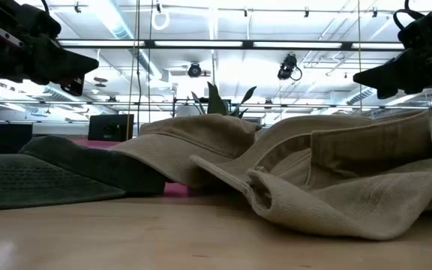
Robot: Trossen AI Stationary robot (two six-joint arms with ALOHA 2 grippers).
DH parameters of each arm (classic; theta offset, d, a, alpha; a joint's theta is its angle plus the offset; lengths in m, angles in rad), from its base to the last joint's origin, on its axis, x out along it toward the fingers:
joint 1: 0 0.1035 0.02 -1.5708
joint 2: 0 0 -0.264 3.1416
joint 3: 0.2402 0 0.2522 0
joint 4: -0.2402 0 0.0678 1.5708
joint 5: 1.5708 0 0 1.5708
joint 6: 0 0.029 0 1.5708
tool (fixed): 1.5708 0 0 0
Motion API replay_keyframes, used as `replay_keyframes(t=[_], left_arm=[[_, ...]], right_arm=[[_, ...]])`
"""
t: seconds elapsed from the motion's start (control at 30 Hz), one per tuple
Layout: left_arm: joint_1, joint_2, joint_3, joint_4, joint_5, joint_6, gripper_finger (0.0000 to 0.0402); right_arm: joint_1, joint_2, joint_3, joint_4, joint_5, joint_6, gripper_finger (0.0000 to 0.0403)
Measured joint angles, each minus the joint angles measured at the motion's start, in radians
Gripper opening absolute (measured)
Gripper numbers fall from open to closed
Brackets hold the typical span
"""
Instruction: Pick & Place hat
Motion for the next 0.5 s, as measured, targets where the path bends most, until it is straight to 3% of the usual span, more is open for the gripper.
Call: replay_keyframes(t=[0.27,0.5], left_arm=[[0.0,0.0,0.0,0.0,0.0,0.0,0.0003],[0.0,0.0,0.0,0.0,0.0,0.0,0.0003]], right_arm=[[0.0,0.0,0.0,0.0,0.0,-0.008,0.002],[0.0,0.0,0.0,0.001,0.006,-0.134,0.002]])
